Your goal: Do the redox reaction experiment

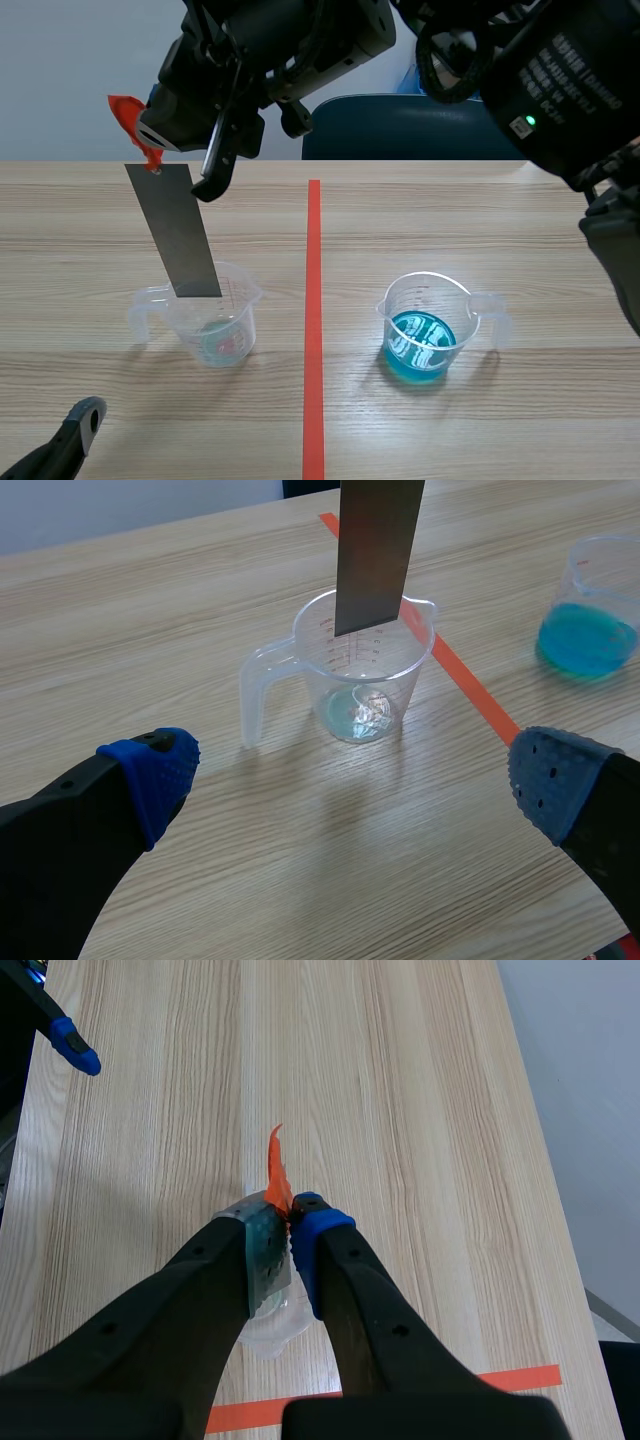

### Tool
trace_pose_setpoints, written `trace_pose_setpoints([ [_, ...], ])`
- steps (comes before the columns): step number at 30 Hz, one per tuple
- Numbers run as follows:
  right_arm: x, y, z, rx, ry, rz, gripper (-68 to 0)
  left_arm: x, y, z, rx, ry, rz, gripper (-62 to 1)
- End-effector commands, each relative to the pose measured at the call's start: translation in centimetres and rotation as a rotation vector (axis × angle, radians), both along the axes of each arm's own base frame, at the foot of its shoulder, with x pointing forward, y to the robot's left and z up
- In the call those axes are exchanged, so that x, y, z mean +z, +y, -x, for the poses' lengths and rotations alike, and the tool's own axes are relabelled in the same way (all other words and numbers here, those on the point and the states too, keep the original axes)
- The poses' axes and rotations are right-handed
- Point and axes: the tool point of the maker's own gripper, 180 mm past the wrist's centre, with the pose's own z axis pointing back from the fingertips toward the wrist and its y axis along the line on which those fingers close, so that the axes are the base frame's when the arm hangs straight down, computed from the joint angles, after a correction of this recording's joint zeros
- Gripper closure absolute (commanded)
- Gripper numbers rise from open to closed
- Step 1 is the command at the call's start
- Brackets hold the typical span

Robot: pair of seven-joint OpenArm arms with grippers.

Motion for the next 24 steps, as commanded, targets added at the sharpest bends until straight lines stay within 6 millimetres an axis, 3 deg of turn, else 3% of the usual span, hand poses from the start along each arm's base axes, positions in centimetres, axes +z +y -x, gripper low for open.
trace_pose_setpoints([
  [1,1.0,0.1,-0.2,0.001,-0.03,-0.025,-0.9,0.8,-0.5,-0.2,-0.005,-0.029,0.022,-62.3],
  [14,-1.8,-0.2,-2.4,-0.054,0.055,-0.05,-0.8,0.8,-0.5,-0.2,-0.005,-0.029,0.022,-62.3],
  [24,-5.7,0.0,-3.0,-0.06,0.07,-0.033,-0.8,0.8,-0.5,-0.2,-0.004,-0.029,0.021,-62.3],
])
